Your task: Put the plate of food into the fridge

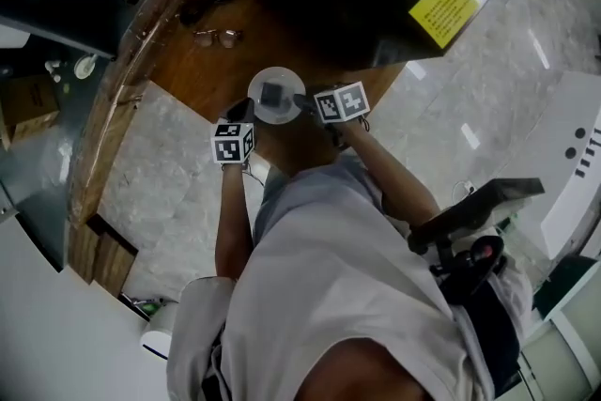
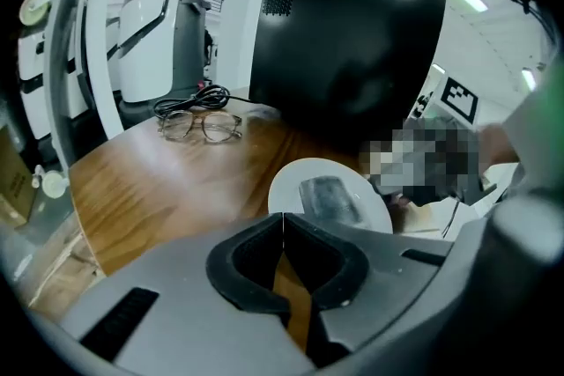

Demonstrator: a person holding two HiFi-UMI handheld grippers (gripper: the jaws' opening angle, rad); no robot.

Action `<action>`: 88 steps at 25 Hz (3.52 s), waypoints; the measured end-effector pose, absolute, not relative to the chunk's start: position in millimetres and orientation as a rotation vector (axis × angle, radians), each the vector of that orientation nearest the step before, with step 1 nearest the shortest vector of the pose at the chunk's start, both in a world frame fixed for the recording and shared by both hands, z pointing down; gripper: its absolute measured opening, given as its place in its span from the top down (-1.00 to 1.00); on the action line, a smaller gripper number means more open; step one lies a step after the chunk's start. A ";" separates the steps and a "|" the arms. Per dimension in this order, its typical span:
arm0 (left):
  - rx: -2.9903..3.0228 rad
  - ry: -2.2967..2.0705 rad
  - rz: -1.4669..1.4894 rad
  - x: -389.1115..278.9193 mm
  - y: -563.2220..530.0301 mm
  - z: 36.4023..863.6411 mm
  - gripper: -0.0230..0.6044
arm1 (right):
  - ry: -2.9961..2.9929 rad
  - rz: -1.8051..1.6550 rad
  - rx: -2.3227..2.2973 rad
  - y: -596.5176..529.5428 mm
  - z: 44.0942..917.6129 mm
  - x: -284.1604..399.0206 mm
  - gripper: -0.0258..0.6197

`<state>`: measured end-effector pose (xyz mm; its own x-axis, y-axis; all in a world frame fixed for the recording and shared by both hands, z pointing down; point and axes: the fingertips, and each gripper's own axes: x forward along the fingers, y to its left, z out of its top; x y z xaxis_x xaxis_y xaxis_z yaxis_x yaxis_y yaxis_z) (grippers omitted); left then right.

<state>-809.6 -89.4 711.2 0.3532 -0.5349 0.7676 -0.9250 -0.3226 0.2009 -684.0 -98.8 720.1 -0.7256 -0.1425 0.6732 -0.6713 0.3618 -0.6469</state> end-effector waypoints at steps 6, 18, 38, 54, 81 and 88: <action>2.136 -1.090 0.714 -824.4 -99.6 723.6 0.86 | -2.104 1.562 0.860 -105.5 734.6 -698.6 0.45; 2.334 -1.028 0.808 -819.6 -110.2 733.6 0.86 | -2.062 1.858 0.930 -91.1 750.8 -695.3 0.73; 2.344 -0.842 0.741 -720.2 -87.0 717.6 0.86 | -2.133 2.282 0.834 -58.1 725.8 -617.8 0.85; 2.203 -0.774 0.630 -579.6 -37.9 722.9 0.86 | -2.316 2.368 0.936 26.2 698.9 -427.4 0.85; 2.487 -0.422 0.664 -181.3 233.1 701.6 0.86 | -2.593 2.392 1.289 301.2 642.0 -79.5 0.85; 2.573 -0.274 0.598 -83.0 297.7 654.2 0.86 | -2.668 2.308 1.360 340.4 594.7 10.3 0.85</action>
<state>-83.0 297.7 654.2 0.8845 -0.0831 0.4591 -0.2934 -0.8641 0.4090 10.3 340.4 594.7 -0.5694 -0.8217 -0.0250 -0.0935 0.0950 -0.9911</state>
